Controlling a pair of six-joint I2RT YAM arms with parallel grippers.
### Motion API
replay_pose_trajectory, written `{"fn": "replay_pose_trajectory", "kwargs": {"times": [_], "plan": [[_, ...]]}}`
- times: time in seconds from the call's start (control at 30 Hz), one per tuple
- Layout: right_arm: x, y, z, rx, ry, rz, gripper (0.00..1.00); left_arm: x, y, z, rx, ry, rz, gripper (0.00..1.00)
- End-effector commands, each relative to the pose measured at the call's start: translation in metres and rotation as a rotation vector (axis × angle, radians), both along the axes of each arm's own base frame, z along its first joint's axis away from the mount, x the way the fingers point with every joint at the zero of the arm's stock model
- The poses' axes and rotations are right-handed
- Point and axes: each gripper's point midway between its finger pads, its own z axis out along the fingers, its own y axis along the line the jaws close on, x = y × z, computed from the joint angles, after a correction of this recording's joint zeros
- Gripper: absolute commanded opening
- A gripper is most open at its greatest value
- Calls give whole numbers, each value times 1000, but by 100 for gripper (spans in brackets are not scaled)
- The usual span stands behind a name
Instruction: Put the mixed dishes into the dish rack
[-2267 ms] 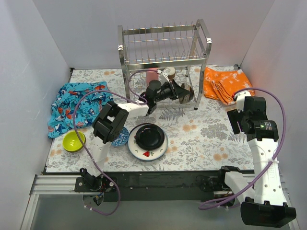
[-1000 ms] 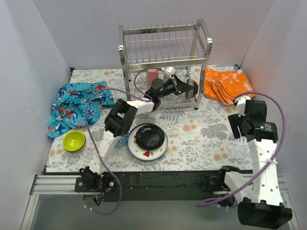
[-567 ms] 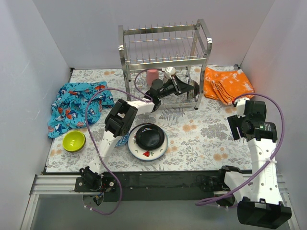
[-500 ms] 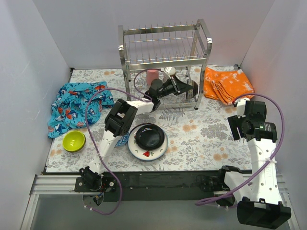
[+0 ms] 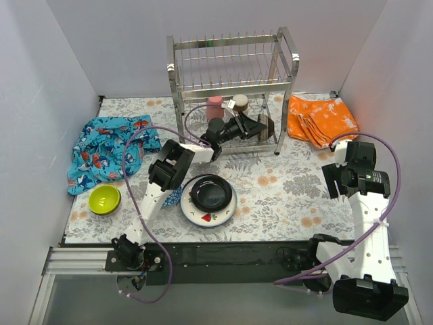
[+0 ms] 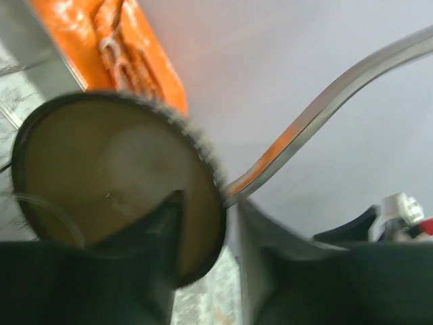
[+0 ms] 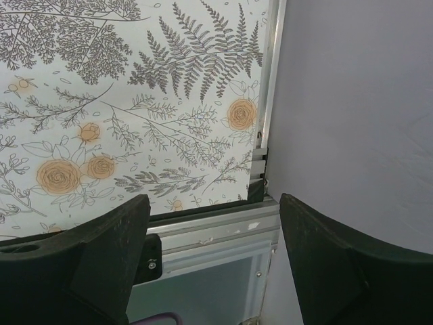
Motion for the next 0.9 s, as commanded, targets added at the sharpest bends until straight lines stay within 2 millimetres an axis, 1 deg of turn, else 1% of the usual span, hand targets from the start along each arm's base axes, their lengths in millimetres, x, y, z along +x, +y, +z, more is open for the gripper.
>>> {"fn": "replay_pose_trajectory", "kwargs": {"times": [0.0, 0.03, 0.07, 0.1, 0.13, 0.17, 0.2, 0.23, 0.27, 0.3, 0.33, 0.37, 0.4, 0.43, 0.5, 0.53, 0.57, 0.6, 0.63, 0.67, 0.7, 0.73, 0.77, 0.8, 0.83, 0.87], "plan": [[9, 2, 2, 17, -37, 7, 85, -23, 3, 7, 34, -51, -37, 50], [11, 2, 3, 20, -43, 9, 85, -25, 4, 11, 41, -64, -40, 53], [13, 4, 3, 26, -53, 14, 85, -29, 5, 24, 41, -84, -40, 54], [14, 4, 3, 29, -58, 15, 85, -30, 7, 24, 69, -107, -30, 57], [15, 4, 4, 31, -65, 14, 85, -34, 10, 17, 97, -90, -25, 60], [17, 5, 5, 38, -77, 18, 86, -39, 14, 34, 101, -122, -19, 62], [18, 6, 5, 40, -84, 21, 86, -41, 17, 31, 145, -138, -12, 64], [18, 7, 3, 46, -83, 25, 86, -47, 23, 18, 191, -124, -8, 65], [20, 9, 2, 55, -89, 29, 86, -51, 28, 20, 214, -136, 1, 67], [20, 9, 1, 57, -93, 28, 86, -55, 34, 28, 251, -166, 14, 68], [20, 11, -5, 66, -86, 30, 86, -60, 37, 26, 276, -168, 5, 69], [23, 12, -5, 77, -101, 31, 86, -68, 42, 17, 310, -161, -4, 70], [24, 14, -7, 83, -107, 33, 86, -75, 47, 18, 342, -171, -11, 70], [25, 15, -10, 90, -105, 37, 86, -83, 49, 14, 379, -225, -35, 70], [30, 17, -13, 99, -124, 46, 87, -105, 53, -5, 471, -253, -95, 70], [32, 17, -13, 102, -132, 49, 87, -116, 55, 1, 516, -389, -133, 70], [35, 17, -14, 103, -143, 54, 87, -134, 56, -7, 555, -414, -183, 70], [37, 18, -15, 103, -145, 62, 87, -151, 62, -17, 597, -413, -236, 70], [38, 19, -17, 106, -148, 67, 88, -164, 67, -3, 605, -484, -256, 70], [41, 20, -20, 113, -155, 75, 88, -182, 74, -14, 655, -520, -317, 70], [44, 22, -22, 120, -157, 85, 88, -196, 84, -22, 683, -530, -355, 70], [46, 23, -24, 126, -157, 99, 88, -205, 92, -21, 704, -552, -374, 69], [47, 24, -26, 131, -144, 100, 87, -211, 100, -3, 717, -658, -377, 69], [50, 22, -28, 130, -131, 89, 88, -227, 118, -12, 782, -625, -432, 68], [51, 21, -27, 125, -130, 85, 88, -232, 128, -10, 818, -656, -453, 67], [54, 21, -25, 128, -135, 91, 88, -240, 140, 8, 838, -731, -456, 66]]}}
